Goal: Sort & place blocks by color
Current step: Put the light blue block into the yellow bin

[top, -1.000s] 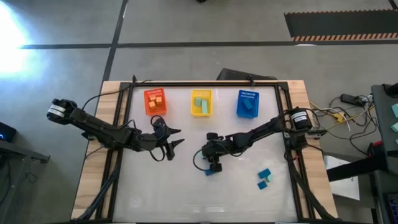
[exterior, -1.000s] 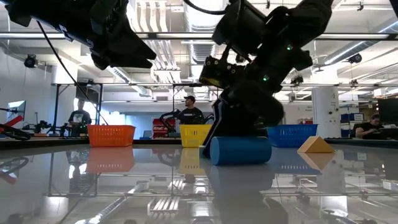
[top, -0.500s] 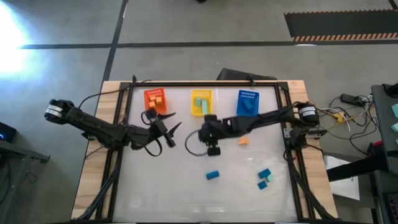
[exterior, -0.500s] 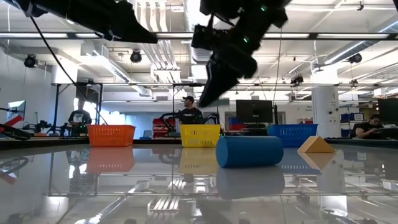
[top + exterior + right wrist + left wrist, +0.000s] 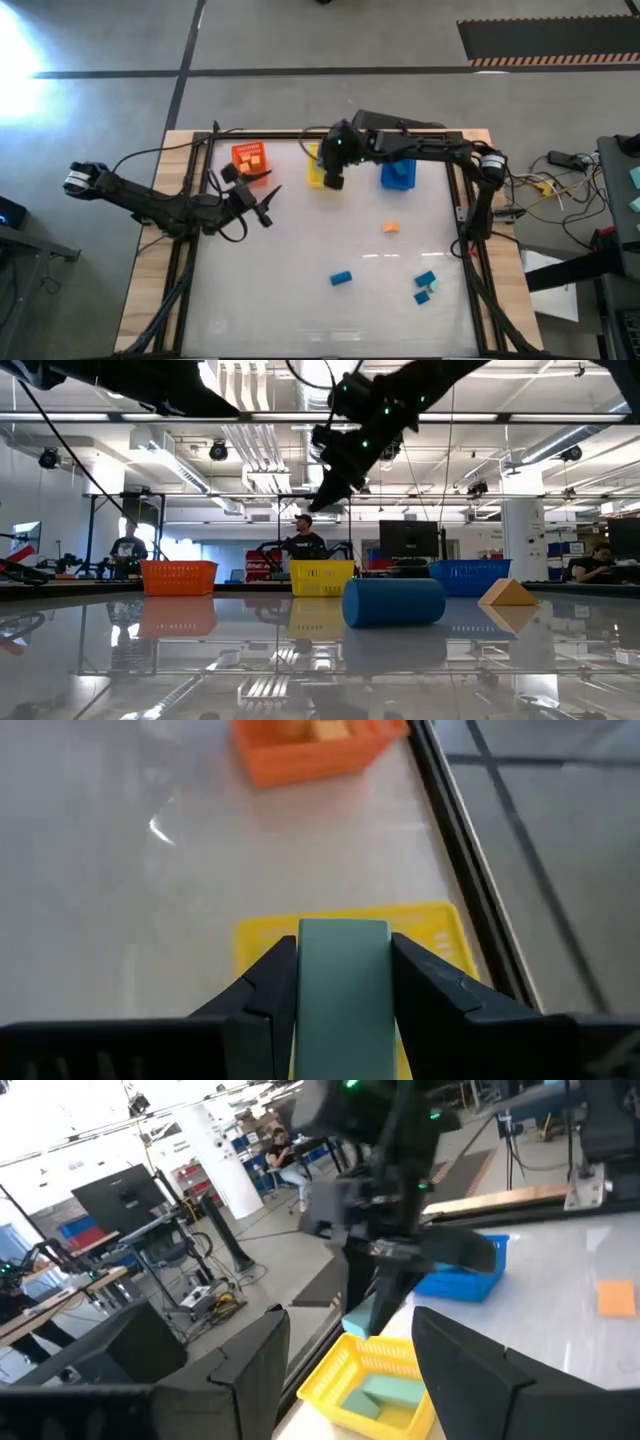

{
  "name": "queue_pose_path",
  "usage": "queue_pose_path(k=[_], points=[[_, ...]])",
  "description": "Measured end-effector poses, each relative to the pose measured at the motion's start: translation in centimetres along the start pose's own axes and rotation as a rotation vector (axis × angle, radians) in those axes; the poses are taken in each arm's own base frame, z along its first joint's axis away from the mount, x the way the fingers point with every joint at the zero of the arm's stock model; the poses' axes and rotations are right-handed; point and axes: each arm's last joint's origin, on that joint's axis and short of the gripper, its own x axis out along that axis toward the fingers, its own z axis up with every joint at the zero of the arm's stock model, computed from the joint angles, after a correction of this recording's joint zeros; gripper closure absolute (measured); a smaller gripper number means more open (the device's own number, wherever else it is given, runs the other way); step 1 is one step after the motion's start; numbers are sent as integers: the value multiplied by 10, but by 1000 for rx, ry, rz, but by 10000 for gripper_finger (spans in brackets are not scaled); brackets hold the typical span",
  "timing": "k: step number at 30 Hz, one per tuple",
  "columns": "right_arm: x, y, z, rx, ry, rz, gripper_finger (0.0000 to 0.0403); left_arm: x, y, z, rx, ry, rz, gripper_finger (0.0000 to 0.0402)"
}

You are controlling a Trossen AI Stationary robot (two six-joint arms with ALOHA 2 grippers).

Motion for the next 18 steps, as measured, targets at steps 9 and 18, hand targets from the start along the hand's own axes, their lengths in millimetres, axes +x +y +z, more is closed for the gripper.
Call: queue_pose_path(k=[9,18], points=[[48,-11,-25,42,53,41,287,-4,8,4,-11,-28,12,206],[78,-7,-45,0,122,59,282,-5,9,5,-17,-31,13,206]])
